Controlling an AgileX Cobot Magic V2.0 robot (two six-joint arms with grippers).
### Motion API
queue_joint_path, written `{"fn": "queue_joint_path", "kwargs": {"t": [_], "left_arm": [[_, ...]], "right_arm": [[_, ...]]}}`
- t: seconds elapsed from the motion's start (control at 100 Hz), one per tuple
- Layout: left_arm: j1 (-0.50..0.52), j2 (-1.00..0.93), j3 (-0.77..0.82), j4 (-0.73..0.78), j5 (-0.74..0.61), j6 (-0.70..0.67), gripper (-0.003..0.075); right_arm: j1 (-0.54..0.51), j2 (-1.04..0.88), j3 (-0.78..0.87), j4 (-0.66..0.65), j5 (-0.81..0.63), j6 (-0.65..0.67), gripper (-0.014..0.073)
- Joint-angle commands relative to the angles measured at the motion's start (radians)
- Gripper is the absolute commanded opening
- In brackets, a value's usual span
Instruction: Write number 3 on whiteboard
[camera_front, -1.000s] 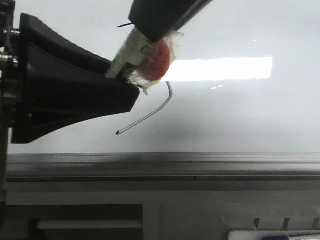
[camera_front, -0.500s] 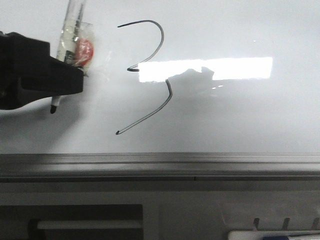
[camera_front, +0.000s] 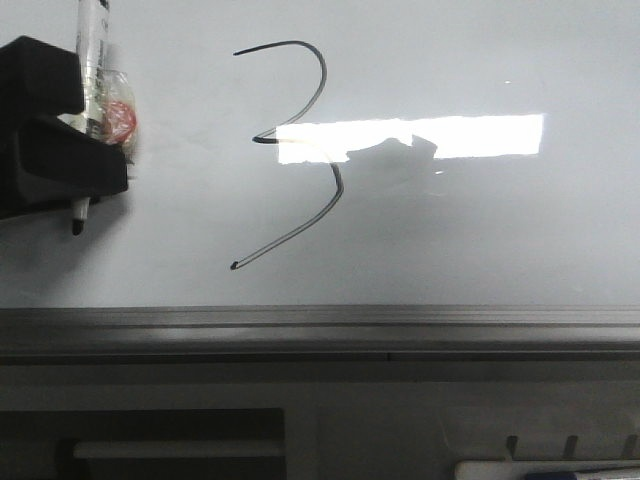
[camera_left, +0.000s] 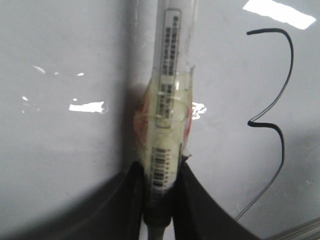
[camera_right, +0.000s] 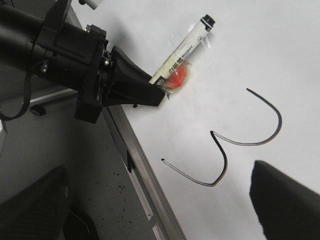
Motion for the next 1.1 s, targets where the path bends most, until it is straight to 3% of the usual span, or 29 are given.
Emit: {"fn": "queue_joint_path", "kwargs": {"t": [0.0, 0.33, 0.52, 0.75, 0.84, 0.93, 1.01, 1.09], "left_arm": [[0.027, -0.009, -0.024, -0.009, -0.018, 0.001, -0.0021], [0.045, -0.009, -0.024, 0.023, 0.025, 0.001, -0.0017], [0.045, -0.009, -0.024, 0.012, 0.074, -0.003, 0.0067], [0.045, -0.009, -0.024, 0.012, 0.099, -0.003, 0.0088], [0.045, -0.009, -0.024, 0.012, 0.098, -0.003, 0.0160], [0.045, -0.009, -0.024, 0.012, 0.083, -0.003, 0.0332], [0.045, -0.009, -0.024, 0.012, 0.071, -0.003, 0.0438], [0.045, -0.009, -0.024, 0.012, 0.064, -0.003, 0.0469]], "right_arm": [[-0.006, -0.020, -0.031, -0.002, -0.054, 0.001, 0.0650], [-0.006, -0.020, -0.031, 0.004, -0.052, 0.001, 0.0650], [-0.006, -0.020, -0.031, 0.005, -0.040, 0.001, 0.0650], [-0.006, -0.020, -0.031, 0.005, -0.039, 0.001, 0.0650], [-0.006, -0.020, -0.031, 0.005, -0.039, 0.001, 0.0650], [-0.006, -0.020, -0.031, 0.005, -0.039, 0.001, 0.0650], [-0.006, -0.020, -0.031, 0.005, -0.039, 0.001, 0.0650], [-0.006, -0.020, -0.031, 0.005, -0.039, 0.001, 0.0650]]}}
